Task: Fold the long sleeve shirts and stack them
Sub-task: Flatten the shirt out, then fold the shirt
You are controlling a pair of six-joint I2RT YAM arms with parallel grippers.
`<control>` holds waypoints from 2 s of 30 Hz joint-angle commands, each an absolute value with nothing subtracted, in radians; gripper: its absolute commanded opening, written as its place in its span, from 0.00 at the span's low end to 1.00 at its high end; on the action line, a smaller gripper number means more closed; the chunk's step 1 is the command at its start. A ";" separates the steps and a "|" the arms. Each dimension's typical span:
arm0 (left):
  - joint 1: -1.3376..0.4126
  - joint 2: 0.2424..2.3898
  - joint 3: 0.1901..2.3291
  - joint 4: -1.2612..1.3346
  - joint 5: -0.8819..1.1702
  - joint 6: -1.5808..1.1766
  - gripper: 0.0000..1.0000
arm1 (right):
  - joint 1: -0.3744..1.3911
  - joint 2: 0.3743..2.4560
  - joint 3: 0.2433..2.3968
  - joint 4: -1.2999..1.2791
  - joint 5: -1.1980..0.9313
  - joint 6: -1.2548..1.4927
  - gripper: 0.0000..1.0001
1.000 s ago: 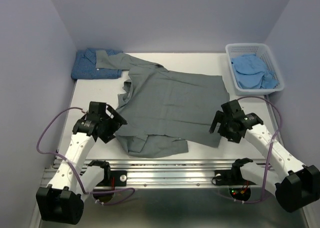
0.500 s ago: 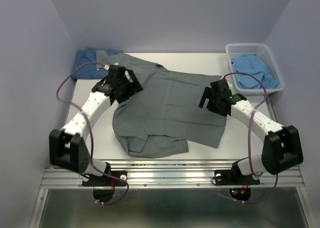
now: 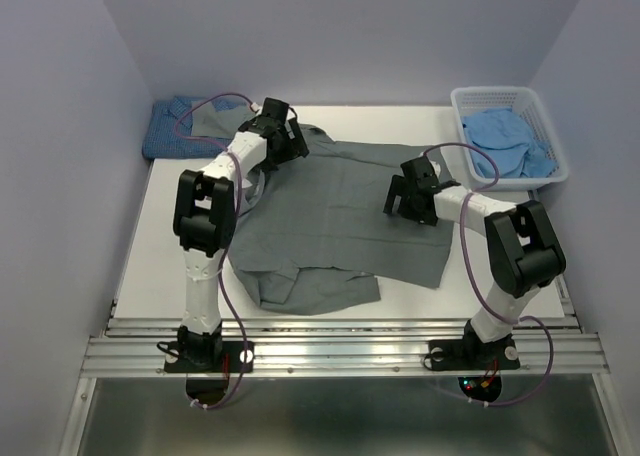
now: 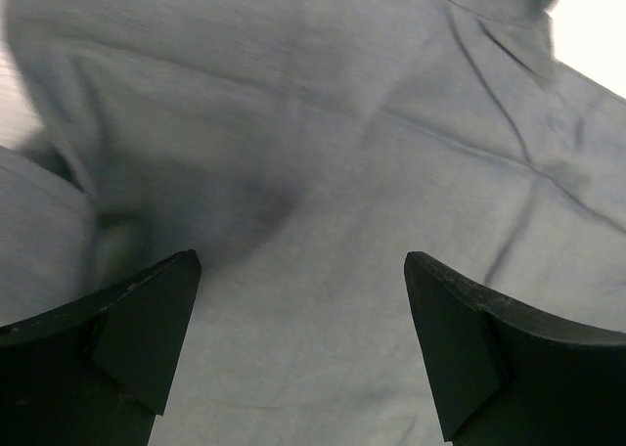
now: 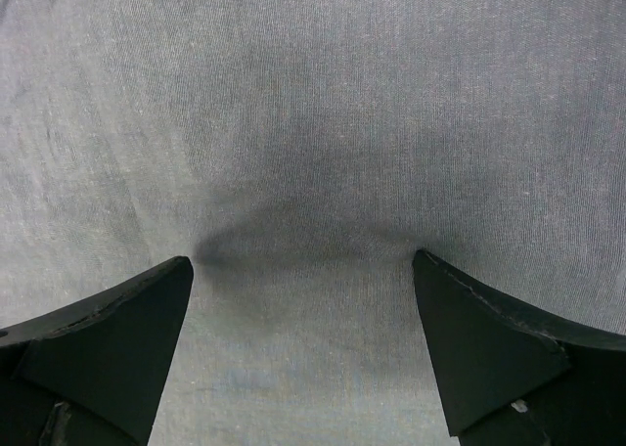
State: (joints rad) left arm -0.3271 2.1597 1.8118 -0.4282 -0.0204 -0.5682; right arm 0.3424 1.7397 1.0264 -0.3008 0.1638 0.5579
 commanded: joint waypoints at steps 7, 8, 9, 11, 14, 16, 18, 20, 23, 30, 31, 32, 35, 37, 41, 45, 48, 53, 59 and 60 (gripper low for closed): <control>-0.135 2.180 1.756 -0.434 -0.090 -0.523 0.99 | 0.259 1.813 0.957 -0.287 0.152 0.545 1.00; -0.120 2.181 1.743 -0.433 -0.104 -0.517 0.99 | 0.244 1.812 0.957 -0.288 0.156 0.542 1.00; -0.088 2.178 1.735 -0.430 -0.130 -0.511 0.99 | 0.244 1.812 0.956 -0.291 0.155 0.534 1.00; -0.061 2.175 1.726 -0.413 -0.153 -0.499 0.99 | 0.215 1.810 0.959 -0.299 0.152 0.528 1.00; -0.025 2.189 1.752 -0.416 -0.160 -0.477 0.99 | 0.215 1.798 0.956 -0.307 0.138 0.499 1.00; -0.018 2.178 1.753 -0.388 -0.169 -0.459 0.99 | 0.215 1.786 0.957 -0.307 0.114 0.465 1.00; -0.018 2.160 1.778 -0.400 -0.163 -0.446 0.99 | 0.215 1.763 0.974 -0.311 0.077 0.413 1.00; -0.023 2.128 1.770 -0.400 -0.140 -0.445 0.99 | 0.215 1.728 0.986 -0.314 0.054 0.375 1.00; -0.043 2.011 1.685 -0.379 -0.141 -0.462 0.99 | 0.215 1.671 1.012 -0.318 0.051 0.341 1.00; -0.152 1.610 1.307 -0.330 -0.112 -0.554 0.99 | 0.215 1.427 0.953 -0.366 0.100 0.426 1.00; -0.170 1.565 1.267 -0.357 -0.117 -0.569 0.99 | 0.215 1.402 0.936 -0.377 0.107 0.443 1.00; -0.178 1.522 1.187 -0.376 -0.120 -0.604 0.99 | 0.215 1.375 0.918 -0.391 0.121 0.466 1.00; -0.213 1.347 1.009 -0.440 -0.085 -0.650 0.99 | 0.215 1.257 0.836 -0.445 0.169 0.537 1.00; -0.233 1.214 0.918 -0.492 -0.029 -0.684 0.99 | 0.215 1.197 0.778 -0.494 0.193 0.583 1.00; -0.355 0.999 0.743 -0.566 0.093 -0.753 0.99 | 0.215 1.065 0.718 -0.567 0.206 0.620 1.00; -0.495 0.826 0.669 -0.632 0.193 -0.876 0.99 | 0.215 1.042 0.681 -0.618 0.176 0.669 1.00; -0.659 0.727 0.595 -0.605 0.242 -1.026 0.99 | 0.215 1.040 0.646 -0.620 0.169 0.693 1.00; -0.862 0.745 0.514 -0.489 0.221 -1.195 0.99 | 0.215 1.000 0.606 -0.624 0.163 0.721 1.00; -0.940 0.887 0.548 -0.540 0.108 -1.230 0.99 | 0.215 0.931 0.601 -0.624 0.172 0.730 1.00; -0.940 0.900 0.555 -0.566 0.088 -1.245 0.99 | 0.215 0.930 0.600 -0.624 0.175 0.729 1.00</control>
